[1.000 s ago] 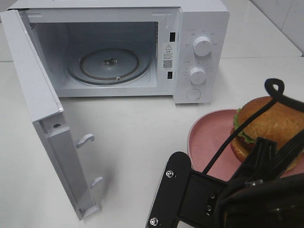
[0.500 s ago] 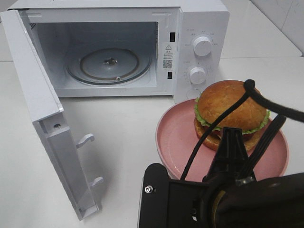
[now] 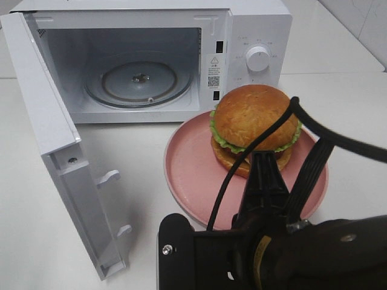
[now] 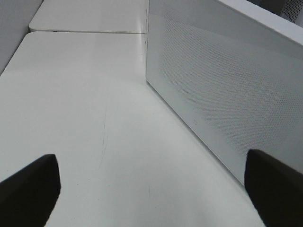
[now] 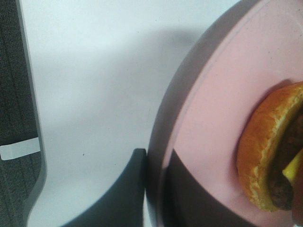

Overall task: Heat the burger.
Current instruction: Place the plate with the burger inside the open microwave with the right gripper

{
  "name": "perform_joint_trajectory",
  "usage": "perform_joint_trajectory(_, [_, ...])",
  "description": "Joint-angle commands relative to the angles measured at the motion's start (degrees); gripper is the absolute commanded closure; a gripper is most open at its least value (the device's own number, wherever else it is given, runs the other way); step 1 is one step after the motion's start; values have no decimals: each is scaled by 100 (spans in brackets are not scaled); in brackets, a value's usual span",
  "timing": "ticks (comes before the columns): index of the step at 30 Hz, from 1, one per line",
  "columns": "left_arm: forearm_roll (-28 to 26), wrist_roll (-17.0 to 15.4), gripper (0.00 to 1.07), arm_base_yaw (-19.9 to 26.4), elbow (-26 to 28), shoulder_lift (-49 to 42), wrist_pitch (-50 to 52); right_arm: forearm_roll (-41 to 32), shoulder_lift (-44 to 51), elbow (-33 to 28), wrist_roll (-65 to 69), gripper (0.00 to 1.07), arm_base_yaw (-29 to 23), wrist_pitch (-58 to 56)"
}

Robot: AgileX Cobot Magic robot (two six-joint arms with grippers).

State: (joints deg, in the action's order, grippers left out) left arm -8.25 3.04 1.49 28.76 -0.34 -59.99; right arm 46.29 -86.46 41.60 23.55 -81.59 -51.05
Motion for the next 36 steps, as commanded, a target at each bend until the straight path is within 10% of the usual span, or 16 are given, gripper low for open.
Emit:
perform_joint_trajectory(1, [-17, 6, 9, 17, -11, -138, 57, 447, 40, -6, -309, 107, 80, 350])
perform_joint_trajectory(27, [-17, 6, 9, 17, -11, -138, 57, 928, 40, 6, -2452, 107, 1908, 2309])
perform_joint_trajectory(36, [-17, 6, 9, 17, -11, -138, 57, -126, 40, 6, -4314, 107, 2618, 3105])
